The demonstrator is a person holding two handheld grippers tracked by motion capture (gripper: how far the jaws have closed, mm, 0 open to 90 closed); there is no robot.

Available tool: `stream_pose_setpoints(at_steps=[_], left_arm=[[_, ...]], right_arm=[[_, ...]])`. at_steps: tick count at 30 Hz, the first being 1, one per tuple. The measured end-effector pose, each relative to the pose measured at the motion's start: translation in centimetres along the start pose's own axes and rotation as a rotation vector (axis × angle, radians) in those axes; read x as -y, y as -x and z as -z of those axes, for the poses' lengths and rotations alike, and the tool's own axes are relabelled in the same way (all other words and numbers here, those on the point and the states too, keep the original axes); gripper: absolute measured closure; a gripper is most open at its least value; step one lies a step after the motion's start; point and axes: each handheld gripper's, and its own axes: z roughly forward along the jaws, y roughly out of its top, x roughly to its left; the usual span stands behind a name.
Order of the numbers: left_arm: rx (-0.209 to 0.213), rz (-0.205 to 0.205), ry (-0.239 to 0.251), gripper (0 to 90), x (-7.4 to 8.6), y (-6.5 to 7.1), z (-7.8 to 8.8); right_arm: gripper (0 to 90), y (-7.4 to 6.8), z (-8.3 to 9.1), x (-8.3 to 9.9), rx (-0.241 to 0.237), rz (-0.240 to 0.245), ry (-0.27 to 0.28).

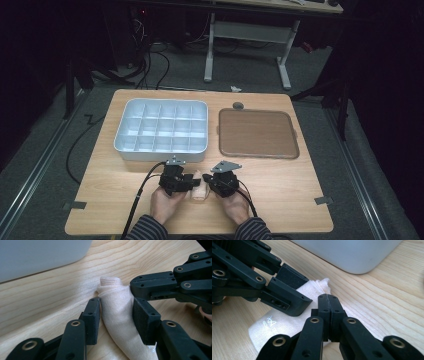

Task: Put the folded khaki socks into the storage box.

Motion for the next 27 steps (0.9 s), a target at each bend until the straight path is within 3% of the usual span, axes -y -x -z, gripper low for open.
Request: stream_pose_setpoints(at_steps=[10,14,22,27], left_arm=[[-0.028,0.014,-0.006,56.6,0.5,-1.1,1.5],[0.023,0.046,0.016,45.9,0.5,-0.9,2.1],[0.016,0.048,0.004,41.4,0.6,-0.7,1.5],[0.004,0.039,0.001,40.2,0.6,-0.3,1.2]], right_arm=[[90.0,-1.1,-1.1,-0.7,-0.035,0.009,0.014],[86.8,-1.5,-1.1,-0.9,-0.038,0.022,0.03],[82.2,-1.1,-0.1,-1.0,-0.053,-0.006,0.068],[77.9,-0.7,1.2,-0.8,-0.034,-0.005,0.073]])
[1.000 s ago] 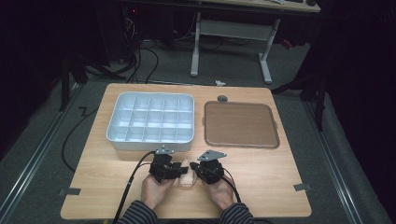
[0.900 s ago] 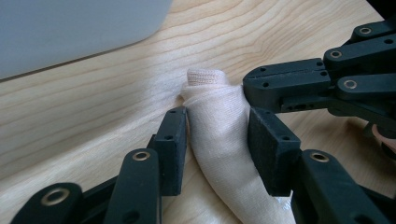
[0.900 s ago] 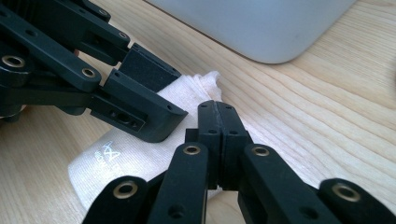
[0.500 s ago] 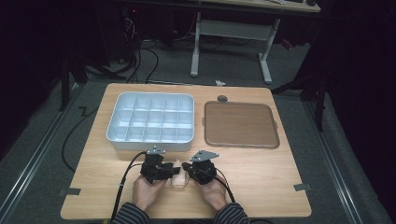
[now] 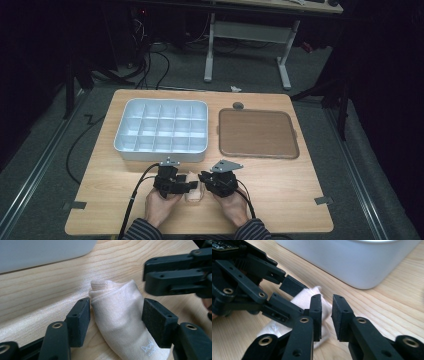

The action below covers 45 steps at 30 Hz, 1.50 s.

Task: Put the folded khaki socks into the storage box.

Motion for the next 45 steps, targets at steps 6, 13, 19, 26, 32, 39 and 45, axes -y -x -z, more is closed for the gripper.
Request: stream_pose_setpoints(at_steps=[6,13,19,26,32,39,45], left_arm=[[-0.006,-0.009,-0.017,41.7,0.1,0.3,-0.3],[-0.013,-0.017,-0.023,45.2,0.0,0.4,-0.3],[-0.006,-0.02,-0.033,50.0,0.0,0.4,-0.4],[-0.003,-0.021,-0.045,55.9,-0.1,0.6,-0.5],[0.02,-0.021,-0.046,62.0,-0.1,0.5,-0.5],[0.039,-0.018,-0.034,68.2,0.0,0.4,-0.3],[0.044,-0.025,-0.029,71.6,0.1,0.6,-0.2]], right_arm=[[71.1,0.9,2.2,0.8,0.075,0.03,-0.005],[62.7,3.7,4.9,3.3,0.2,0.002,-0.031],[58.3,6.5,7.0,5.5,0.305,-0.063,-0.047],[55.8,8.7,8.7,7.2,0.403,-0.104,-0.074],[53.8,9.8,9.3,8.3,0.464,-0.124,-0.076],[51.5,10.6,9.5,8.8,0.47,-0.162,-0.07],[43.3,11.2,9.4,8.7,0.435,-0.217,-0.069]])
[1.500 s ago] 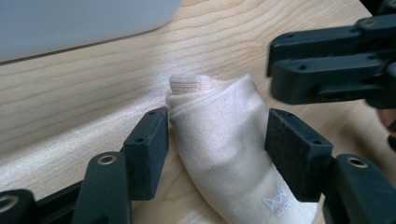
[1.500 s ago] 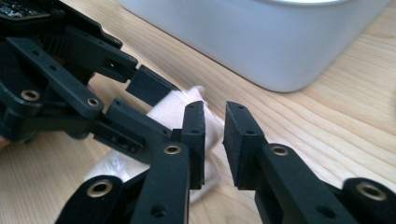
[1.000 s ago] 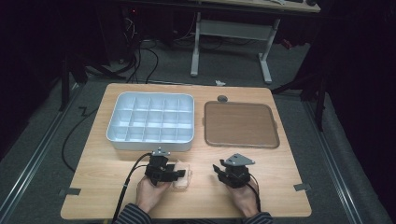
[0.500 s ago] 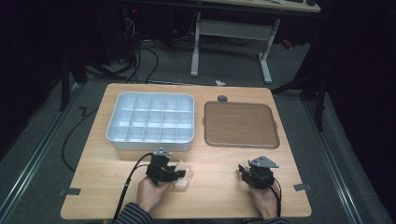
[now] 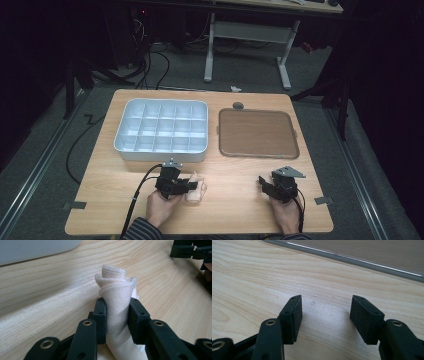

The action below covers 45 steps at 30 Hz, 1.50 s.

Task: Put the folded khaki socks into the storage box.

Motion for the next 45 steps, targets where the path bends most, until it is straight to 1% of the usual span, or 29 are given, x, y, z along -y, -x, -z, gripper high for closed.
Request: stream_pose_setpoints(at_steps=[2,5,15,16,18,21,25,27,30,32,40,45], left_arm=[[0.008,-0.005,0.0,72.1,0.0,0.0,0.1],[0.019,-0.004,-0.001,72.7,0.0,0.0,0.2],[0.025,-0.015,-0.001,73.3,-0.1,0.0,0.9],[0.031,-0.017,0.005,73.3,-0.1,0.0,1.1],[0.029,-0.019,0.008,73.4,-0.1,0.0,1.3],[0.029,-0.016,0.014,73.3,-0.1,0.0,1.6],[0.044,-0.01,0.014,73.3,-0.1,-0.2,2.0],[0.044,-0.02,-0.001,73.3,-0.3,-0.3,2.2],[0.052,-0.032,-0.006,73.4,-0.7,-0.5,2.5],[0.062,-0.024,0.005,73.3,-0.8,-0.7,2.8],[0.066,-0.016,0.04,73.4,-0.7,-0.8,4.0],[0.065,-0.009,0.042,73.5,-0.8,-1.1,4.3]], right_arm=[[40.9,-0.1,-0.1,-0.1,0.003,0.011,-0.003],[40.3,-0.1,-0.1,-0.1,0.001,0.012,-0.003],[39.7,-0.1,-0.2,-0.1,-0.001,0.014,-0.004],[39.5,-0.1,-0.2,-0.1,-0.001,0.014,-0.004],[39.3,-0.1,-0.2,-0.1,-0.002,0.015,-0.004],[39.1,-0.2,-0.2,-0.1,-0.002,0.014,-0.005],[39.0,-0.2,-0.2,-0.1,-0.003,0.014,-0.005],[39.1,-0.2,-0.2,-0.1,-0.003,0.014,-0.005],[39.0,-0.2,-0.2,-0.1,-0.002,0.014,-0.005],[39.0,-0.2,-0.2,-0.1,-0.001,0.013,-0.005],[38.9,-0.2,-0.2,-0.1,0.0,0.012,-0.005],[38.9,-0.2,-0.2,-0.1,0.0,0.012,-0.005]])
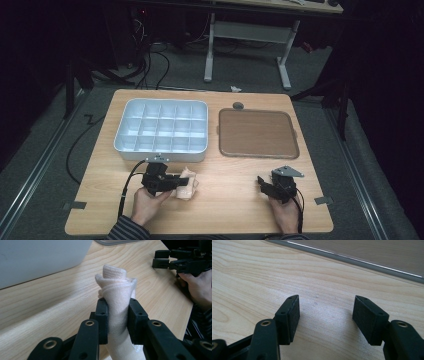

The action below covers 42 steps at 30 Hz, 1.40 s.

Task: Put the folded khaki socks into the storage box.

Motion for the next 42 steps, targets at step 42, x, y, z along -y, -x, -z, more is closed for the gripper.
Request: stream_pose_setpoints(at_steps=[42], left_arm=[[-0.028,0.044,0.114,73.5,-1.1,-2.1,5.9]], right_arm=[[37.8,0.0,-0.1,-0.1,-0.01,0.008,-0.001]])
